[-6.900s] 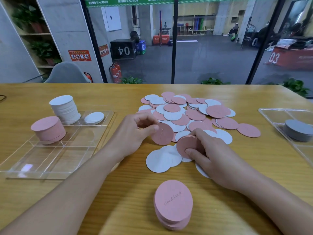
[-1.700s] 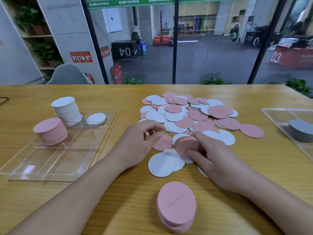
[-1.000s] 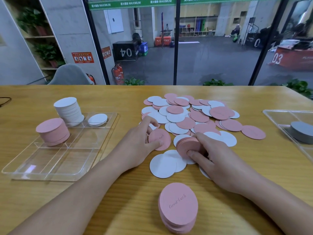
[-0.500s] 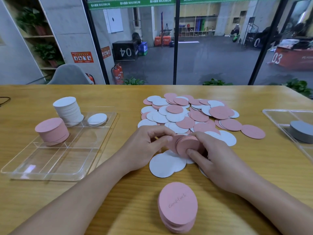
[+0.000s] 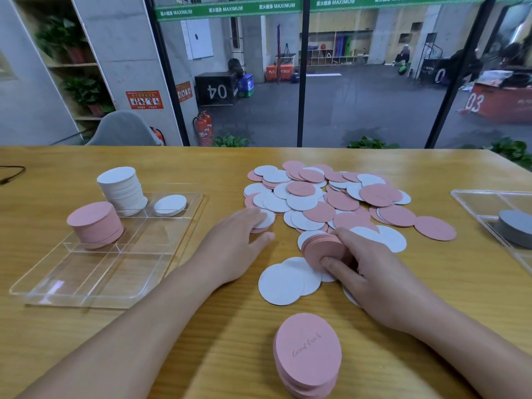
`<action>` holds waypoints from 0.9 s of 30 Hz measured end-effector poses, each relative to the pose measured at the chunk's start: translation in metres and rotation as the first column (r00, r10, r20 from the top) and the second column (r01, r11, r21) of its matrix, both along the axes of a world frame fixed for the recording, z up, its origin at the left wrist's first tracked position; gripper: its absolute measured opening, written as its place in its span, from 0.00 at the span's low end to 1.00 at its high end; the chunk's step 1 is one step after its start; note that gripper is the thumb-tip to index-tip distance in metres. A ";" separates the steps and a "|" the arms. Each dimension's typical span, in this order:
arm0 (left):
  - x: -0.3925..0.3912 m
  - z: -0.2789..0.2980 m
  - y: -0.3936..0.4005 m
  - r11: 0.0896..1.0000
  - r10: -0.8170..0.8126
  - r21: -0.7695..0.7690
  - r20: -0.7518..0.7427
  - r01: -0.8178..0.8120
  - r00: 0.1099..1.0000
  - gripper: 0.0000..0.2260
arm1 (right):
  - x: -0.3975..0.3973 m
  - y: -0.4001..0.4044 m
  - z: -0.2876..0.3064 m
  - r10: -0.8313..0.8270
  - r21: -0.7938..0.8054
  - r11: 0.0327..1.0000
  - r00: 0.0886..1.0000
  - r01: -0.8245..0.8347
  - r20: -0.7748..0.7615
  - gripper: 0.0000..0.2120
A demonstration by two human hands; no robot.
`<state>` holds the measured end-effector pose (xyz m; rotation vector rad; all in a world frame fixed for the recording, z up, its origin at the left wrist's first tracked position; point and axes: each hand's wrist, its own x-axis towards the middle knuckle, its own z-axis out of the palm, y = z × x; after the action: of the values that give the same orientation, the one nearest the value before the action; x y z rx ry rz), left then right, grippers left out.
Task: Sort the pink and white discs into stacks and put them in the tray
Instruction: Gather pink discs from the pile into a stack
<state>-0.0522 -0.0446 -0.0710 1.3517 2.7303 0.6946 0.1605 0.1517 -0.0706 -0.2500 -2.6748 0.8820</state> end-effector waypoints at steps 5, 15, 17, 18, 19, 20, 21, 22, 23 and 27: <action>0.018 0.001 0.000 0.976 -0.213 -0.052 -0.017 0.212 0.977 0.12 | 0.000 0.000 0.000 0.010 -0.019 1.000 1.000 -0.010 -0.015 0.11; -0.016 -0.005 0.006 0.971 0.071 0.229 0.019 -0.073 0.997 0.06 | 0.001 -0.002 0.003 0.023 -0.014 1.000 1.000 -0.023 -0.004 0.12; -0.016 -0.004 0.005 0.979 0.071 0.194 0.008 -0.071 0.997 0.09 | 0.001 -0.002 0.003 0.024 -0.018 1.000 1.000 -0.024 -0.002 0.12; -0.016 -0.004 0.004 0.981 0.068 0.185 0.000 -0.067 0.998 0.10 | 0.001 -0.003 0.004 0.027 -0.017 1.000 1.000 -0.027 0.000 0.13; -0.015 -0.004 0.002 0.981 0.071 0.179 -0.003 -0.069 0.997 0.11 | 0.001 -0.003 0.005 0.029 -0.012 1.000 1.000 -0.029 0.002 0.14; -0.015 -0.003 0.001 0.981 0.079 0.177 0.001 -0.078 0.997 0.10 | 0.001 -0.004 0.005 0.030 -0.007 1.000 1.000 -0.030 0.004 0.15; -0.015 -0.003 -0.001 0.980 0.091 0.175 0.007 -0.091 0.996 0.08 | 0.002 -0.004 0.006 0.030 -0.005 1.000 1.000 -0.030 0.006 0.15; -0.016 -0.002 -0.003 0.978 0.110 0.175 0.013 -0.111 0.994 0.06 | 0.002 -0.004 0.006 0.029 -0.007 1.000 1.000 -0.029 0.006 0.15; -0.017 -0.002 -0.005 0.975 0.134 0.174 0.015 -0.135 0.991 0.06 | 0.002 -0.003 0.005 0.027 -0.010 1.000 1.000 -0.027 0.003 0.14; -0.021 -0.001 -0.007 0.958 0.212 0.190 0.025 -0.213 0.977 0.06 | 0.002 -0.001 0.002 0.024 -0.022 0.999 1.000 -0.024 -0.001 0.11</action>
<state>-0.0730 -0.0514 -0.0719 1.0895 2.8983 0.9958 0.1621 0.1510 -0.0684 -0.2227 -2.6735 0.9197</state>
